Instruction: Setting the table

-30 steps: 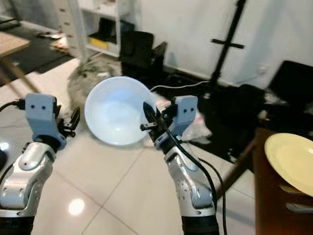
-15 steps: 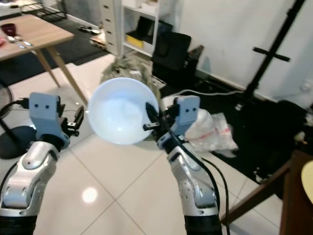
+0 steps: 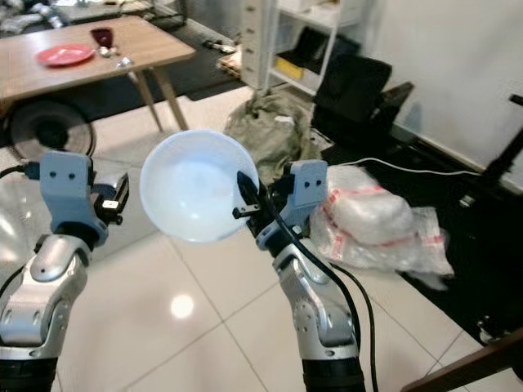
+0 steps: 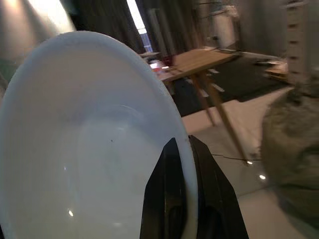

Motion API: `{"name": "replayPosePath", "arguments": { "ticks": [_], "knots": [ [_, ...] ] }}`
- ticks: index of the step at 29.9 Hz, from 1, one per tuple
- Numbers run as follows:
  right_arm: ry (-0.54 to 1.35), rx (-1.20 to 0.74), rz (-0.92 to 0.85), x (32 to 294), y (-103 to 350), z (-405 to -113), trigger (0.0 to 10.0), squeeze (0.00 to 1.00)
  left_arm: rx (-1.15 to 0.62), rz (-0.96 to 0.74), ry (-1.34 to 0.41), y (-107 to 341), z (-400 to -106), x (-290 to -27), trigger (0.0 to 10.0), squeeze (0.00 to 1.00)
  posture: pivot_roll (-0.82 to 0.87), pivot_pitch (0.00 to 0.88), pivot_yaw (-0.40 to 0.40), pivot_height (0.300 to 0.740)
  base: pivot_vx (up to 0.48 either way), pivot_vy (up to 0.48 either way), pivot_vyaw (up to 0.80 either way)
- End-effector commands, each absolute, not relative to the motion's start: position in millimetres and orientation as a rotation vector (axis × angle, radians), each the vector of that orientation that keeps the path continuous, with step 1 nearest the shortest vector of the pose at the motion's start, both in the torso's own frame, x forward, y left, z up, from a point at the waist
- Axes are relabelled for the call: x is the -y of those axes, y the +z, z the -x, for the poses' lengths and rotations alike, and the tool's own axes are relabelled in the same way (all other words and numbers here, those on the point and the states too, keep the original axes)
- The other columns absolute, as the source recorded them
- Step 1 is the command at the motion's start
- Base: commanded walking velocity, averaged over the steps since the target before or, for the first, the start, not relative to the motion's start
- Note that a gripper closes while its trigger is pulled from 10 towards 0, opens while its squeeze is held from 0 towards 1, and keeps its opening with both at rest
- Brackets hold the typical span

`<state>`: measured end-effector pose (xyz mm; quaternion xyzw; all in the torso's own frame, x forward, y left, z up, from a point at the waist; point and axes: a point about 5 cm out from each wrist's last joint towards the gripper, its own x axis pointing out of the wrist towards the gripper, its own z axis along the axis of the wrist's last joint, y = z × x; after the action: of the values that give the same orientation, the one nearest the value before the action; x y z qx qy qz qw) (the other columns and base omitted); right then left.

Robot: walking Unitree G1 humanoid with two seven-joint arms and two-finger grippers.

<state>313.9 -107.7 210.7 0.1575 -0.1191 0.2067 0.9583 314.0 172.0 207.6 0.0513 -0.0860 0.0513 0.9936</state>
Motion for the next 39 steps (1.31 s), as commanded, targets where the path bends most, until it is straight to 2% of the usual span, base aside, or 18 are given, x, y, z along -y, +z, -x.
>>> {"name": "replayPosePath", "arguments": {
  "ticks": [1, 6, 12, 39],
  "knots": [
    [0.389, 0.245, -0.340, 110.0, 211.1, -315.8, 10.0, 0.00, 0.177, -0.120, 0.185, 207.2, -314.5, -183.6, 10.0, 0.00, 0.01, 0.000, 0.064, 0.740, 0.480, 0.000, 0.00],
    [0.395, 0.255, -0.341, 112.4, 212.0, -314.5, 10.0, 0.00, 0.175, -0.118, 0.201, 207.4, -315.1, -187.6, 10.0, 0.00, 0.00, 0.000, 0.062, 0.740, 0.480, 0.000, 0.00],
    [0.425, 0.257, -0.250, 107.4, 210.0, -313.0, 10.0, 0.00, 0.174, -0.111, 0.200, 206.1, -314.8, -185.3, 10.0, 0.00, 0.00, 0.000, 0.059, 0.740, 0.480, 0.000, 0.72],
    [0.425, 0.259, -0.279, 105.1, 210.9, -314.5, 10.0, 0.00, 0.181, -0.118, 0.220, 205.4, -315.4, -186.9, 10.0, 0.00, 0.00, 0.000, 0.058, 0.740, 0.480, 0.000, 0.70]
  ]
}}
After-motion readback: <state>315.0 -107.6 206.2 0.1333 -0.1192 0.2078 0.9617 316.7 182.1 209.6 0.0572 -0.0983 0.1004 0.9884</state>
